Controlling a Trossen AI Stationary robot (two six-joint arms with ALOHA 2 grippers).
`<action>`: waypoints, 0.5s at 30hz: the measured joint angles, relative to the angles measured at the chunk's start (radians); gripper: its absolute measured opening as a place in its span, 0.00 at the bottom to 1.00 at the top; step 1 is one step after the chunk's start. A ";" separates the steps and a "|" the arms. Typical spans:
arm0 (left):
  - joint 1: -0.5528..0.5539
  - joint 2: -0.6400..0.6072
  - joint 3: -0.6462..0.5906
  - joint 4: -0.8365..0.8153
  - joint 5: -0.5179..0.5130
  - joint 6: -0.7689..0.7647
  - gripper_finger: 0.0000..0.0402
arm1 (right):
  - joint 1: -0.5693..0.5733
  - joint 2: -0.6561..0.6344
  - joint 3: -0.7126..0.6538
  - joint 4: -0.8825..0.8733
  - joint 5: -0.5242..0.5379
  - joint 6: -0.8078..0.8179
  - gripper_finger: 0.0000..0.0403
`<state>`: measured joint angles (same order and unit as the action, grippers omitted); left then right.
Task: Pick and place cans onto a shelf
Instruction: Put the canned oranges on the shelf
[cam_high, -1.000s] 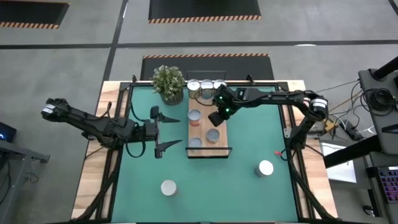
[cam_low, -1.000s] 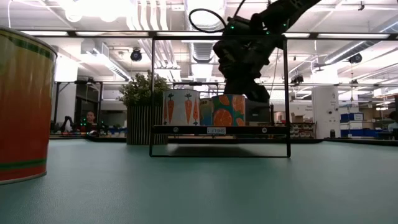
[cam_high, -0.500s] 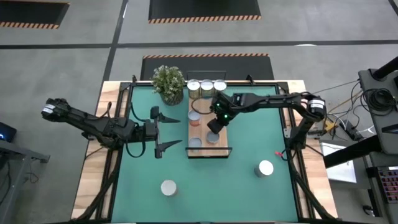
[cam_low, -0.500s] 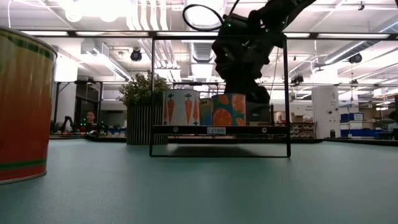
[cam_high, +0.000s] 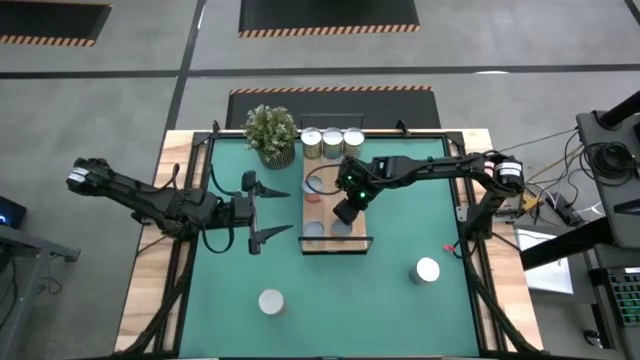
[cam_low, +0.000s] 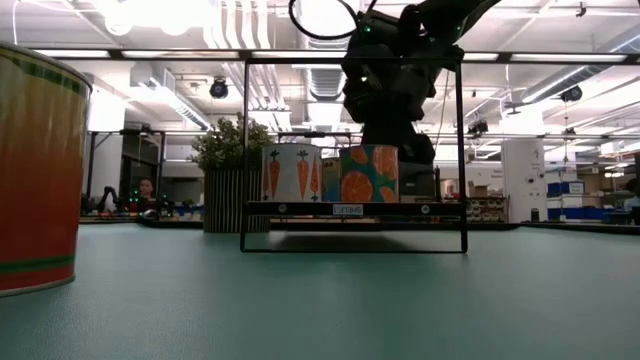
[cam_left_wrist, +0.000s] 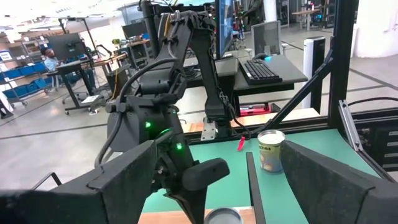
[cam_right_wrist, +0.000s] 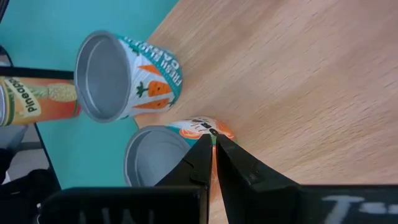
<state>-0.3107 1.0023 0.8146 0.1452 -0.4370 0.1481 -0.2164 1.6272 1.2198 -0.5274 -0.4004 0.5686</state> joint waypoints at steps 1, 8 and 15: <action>0.000 0.000 0.000 0.000 0.000 0.000 0.80 | 0.003 0.000 0.000 0.000 0.000 0.000 0.03; 0.000 0.000 0.000 0.000 0.001 -0.004 0.80 | 0.018 -0.001 0.000 0.000 0.000 0.000 0.03; 0.000 0.000 0.000 -0.001 0.001 -0.004 0.80 | 0.025 -0.002 0.000 0.000 0.000 0.000 0.03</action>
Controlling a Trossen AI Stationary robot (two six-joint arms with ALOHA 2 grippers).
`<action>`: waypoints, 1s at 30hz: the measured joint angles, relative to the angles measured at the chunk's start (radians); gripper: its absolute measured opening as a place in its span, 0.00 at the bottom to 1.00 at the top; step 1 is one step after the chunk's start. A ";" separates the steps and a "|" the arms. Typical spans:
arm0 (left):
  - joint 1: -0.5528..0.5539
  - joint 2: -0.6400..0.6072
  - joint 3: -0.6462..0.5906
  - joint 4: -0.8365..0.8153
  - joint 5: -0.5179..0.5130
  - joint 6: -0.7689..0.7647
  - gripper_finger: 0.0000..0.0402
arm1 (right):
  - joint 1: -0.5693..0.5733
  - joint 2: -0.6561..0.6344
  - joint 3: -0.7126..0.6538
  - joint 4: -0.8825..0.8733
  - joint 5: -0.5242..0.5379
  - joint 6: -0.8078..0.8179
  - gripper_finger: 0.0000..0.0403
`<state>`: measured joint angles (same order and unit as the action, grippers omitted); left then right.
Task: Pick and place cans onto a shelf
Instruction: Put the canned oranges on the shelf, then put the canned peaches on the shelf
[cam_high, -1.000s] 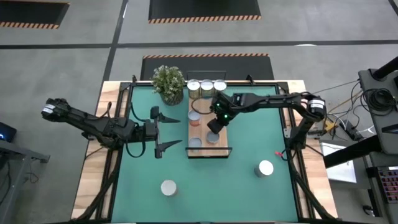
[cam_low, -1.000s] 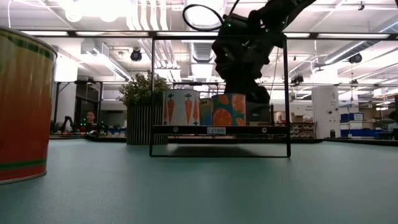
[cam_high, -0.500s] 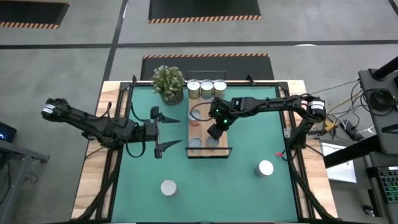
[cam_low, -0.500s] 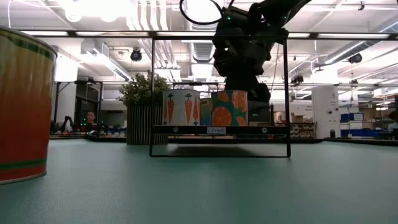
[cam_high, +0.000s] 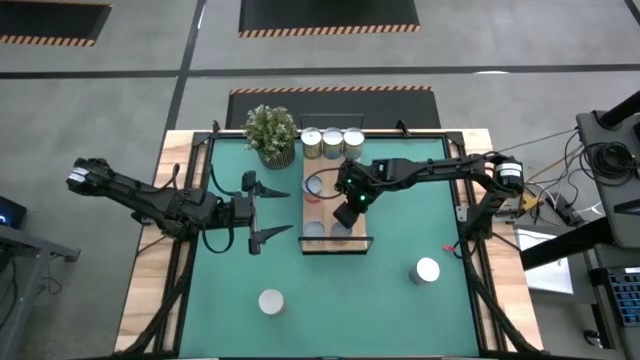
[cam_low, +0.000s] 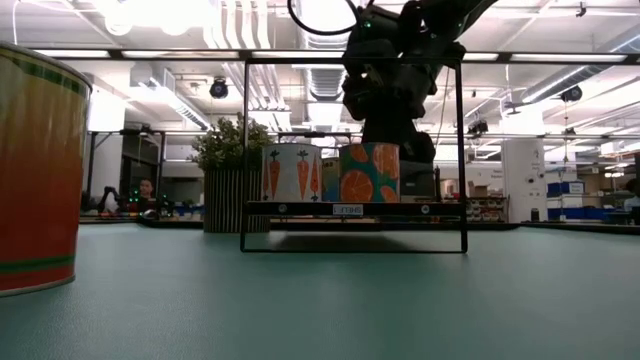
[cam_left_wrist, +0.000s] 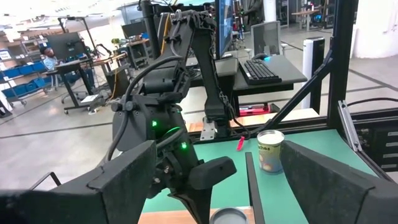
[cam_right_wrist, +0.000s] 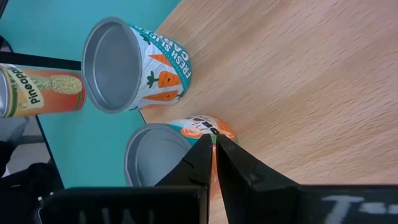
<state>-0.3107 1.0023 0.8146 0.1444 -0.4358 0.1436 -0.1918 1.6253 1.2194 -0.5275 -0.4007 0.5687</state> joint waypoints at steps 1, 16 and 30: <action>0.000 0.000 0.000 0.000 0.000 0.000 0.80 | 0.001 0.000 0.000 0.000 0.000 0.000 0.03; 0.000 0.000 0.000 -0.006 0.000 -0.010 0.80 | 0.000 -0.061 0.062 -0.037 0.059 -0.065 0.03; 0.000 0.001 0.000 -0.039 0.000 -0.038 0.80 | 0.135 -0.295 0.085 -0.246 0.307 0.034 0.03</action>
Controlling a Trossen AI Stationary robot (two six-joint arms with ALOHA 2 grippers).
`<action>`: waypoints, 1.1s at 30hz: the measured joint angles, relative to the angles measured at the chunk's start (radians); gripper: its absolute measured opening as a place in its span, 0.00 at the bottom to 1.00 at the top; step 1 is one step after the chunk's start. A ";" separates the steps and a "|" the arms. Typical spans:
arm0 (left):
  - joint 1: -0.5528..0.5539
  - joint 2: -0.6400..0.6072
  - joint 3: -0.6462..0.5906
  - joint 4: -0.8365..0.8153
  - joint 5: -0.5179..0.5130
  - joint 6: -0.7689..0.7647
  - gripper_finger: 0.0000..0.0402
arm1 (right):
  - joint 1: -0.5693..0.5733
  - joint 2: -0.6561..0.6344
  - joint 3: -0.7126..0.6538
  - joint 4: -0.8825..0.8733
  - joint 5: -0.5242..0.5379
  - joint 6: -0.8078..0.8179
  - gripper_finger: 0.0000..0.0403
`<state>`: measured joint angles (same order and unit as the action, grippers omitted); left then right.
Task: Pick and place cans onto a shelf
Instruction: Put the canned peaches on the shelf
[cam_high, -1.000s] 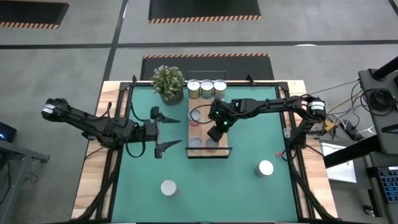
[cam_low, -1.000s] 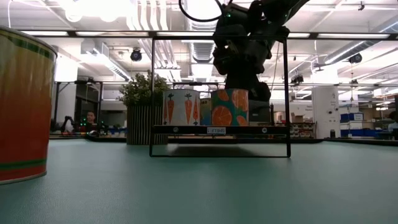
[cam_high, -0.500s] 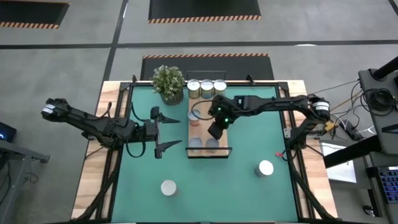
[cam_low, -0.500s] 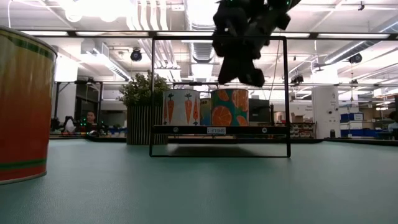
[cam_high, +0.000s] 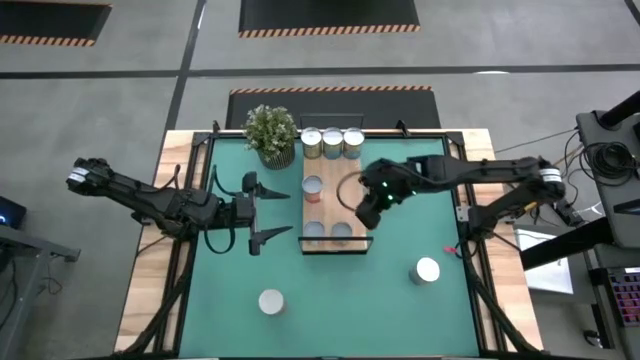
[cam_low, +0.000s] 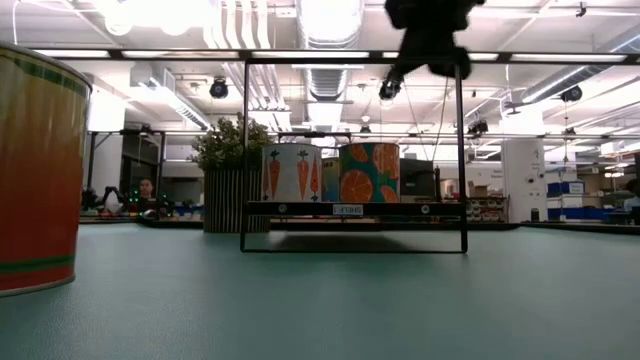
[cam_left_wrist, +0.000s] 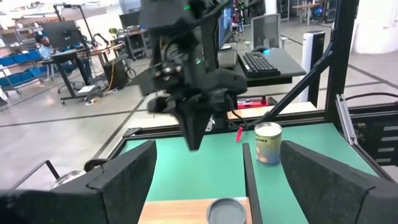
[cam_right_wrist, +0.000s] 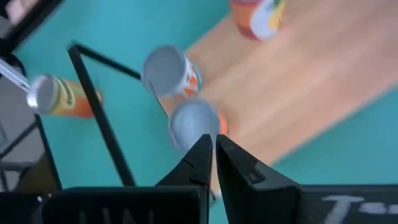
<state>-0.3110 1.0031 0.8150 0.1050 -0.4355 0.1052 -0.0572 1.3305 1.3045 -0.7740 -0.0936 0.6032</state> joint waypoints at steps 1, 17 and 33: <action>0.000 0.000 0.000 -0.001 0.000 -0.004 0.80 | 0.021 -0.008 0.000 -0.026 0.018 0.023 0.03; 0.000 0.000 0.000 -0.007 0.000 -0.040 0.80 | 0.390 -0.027 -0.056 -0.524 -0.071 0.679 0.03; 0.000 -0.002 0.003 -0.001 0.000 -0.009 0.80 | 0.511 -0.160 -0.307 -0.378 -0.105 0.933 0.03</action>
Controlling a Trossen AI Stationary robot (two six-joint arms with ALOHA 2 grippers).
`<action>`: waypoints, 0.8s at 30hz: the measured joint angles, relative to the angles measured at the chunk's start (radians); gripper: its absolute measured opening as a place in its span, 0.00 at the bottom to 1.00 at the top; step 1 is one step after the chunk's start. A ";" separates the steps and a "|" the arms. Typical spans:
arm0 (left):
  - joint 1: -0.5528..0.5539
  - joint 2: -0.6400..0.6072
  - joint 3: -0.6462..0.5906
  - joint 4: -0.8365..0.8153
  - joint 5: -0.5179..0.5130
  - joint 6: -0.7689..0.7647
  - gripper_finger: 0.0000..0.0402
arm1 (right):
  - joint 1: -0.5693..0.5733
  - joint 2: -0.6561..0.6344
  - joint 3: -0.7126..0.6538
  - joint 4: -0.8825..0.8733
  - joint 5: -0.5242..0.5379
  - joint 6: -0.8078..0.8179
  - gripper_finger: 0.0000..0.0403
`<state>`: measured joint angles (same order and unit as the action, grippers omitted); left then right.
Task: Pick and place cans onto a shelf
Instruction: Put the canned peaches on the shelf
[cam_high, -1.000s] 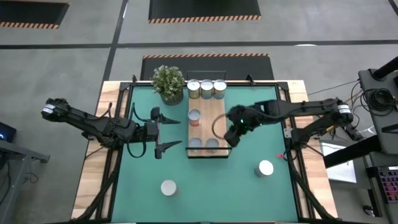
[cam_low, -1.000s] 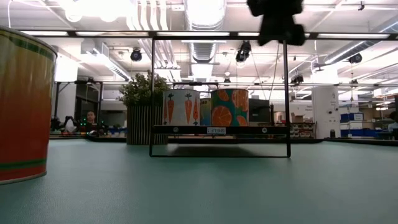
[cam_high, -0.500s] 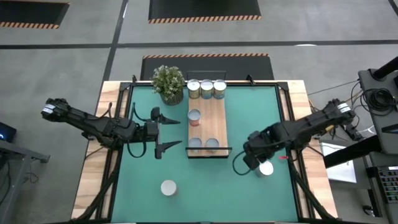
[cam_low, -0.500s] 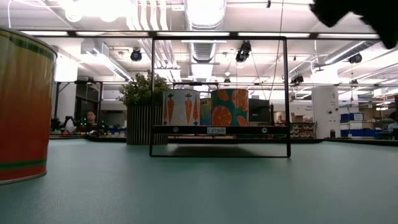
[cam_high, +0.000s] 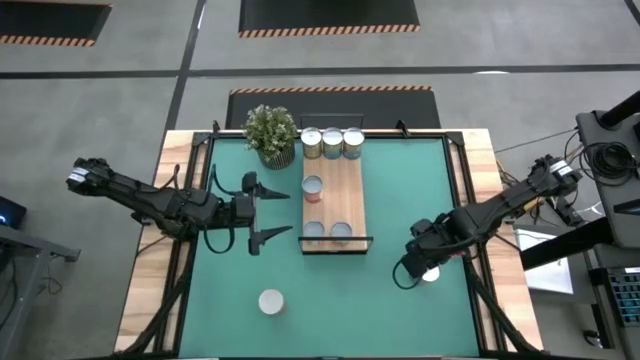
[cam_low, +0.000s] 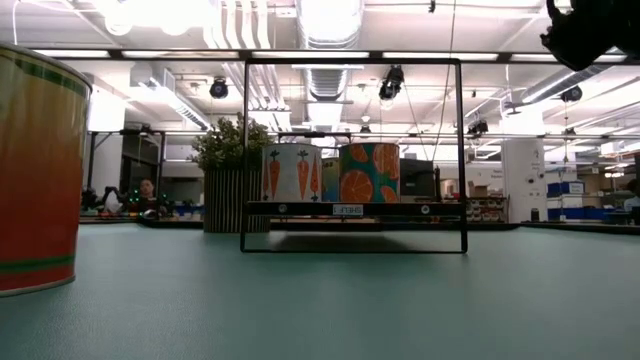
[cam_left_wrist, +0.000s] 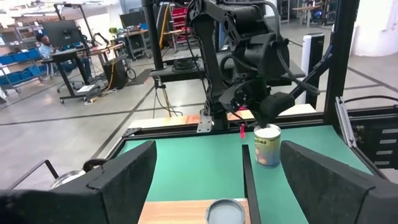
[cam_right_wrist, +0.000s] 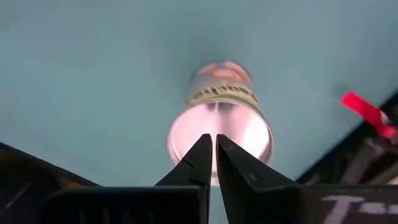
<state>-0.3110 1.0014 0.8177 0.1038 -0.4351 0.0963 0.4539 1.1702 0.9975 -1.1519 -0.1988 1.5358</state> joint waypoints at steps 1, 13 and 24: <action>0.000 0.000 0.000 0.000 0.000 0.002 0.80 | 0.008 -0.010 -0.006 0.013 0.019 -0.001 0.03; 0.000 0.000 0.000 0.017 0.000 0.034 0.80 | 0.077 -0.029 -0.012 0.018 0.017 0.116 0.28; 0.000 0.000 0.000 0.017 0.000 0.034 0.80 | 0.120 -0.023 -0.022 0.013 0.053 0.177 0.83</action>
<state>-0.3107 1.0012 0.8177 0.1203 -0.4354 0.1303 0.5743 1.1477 0.9756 -1.1385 -0.1455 1.7127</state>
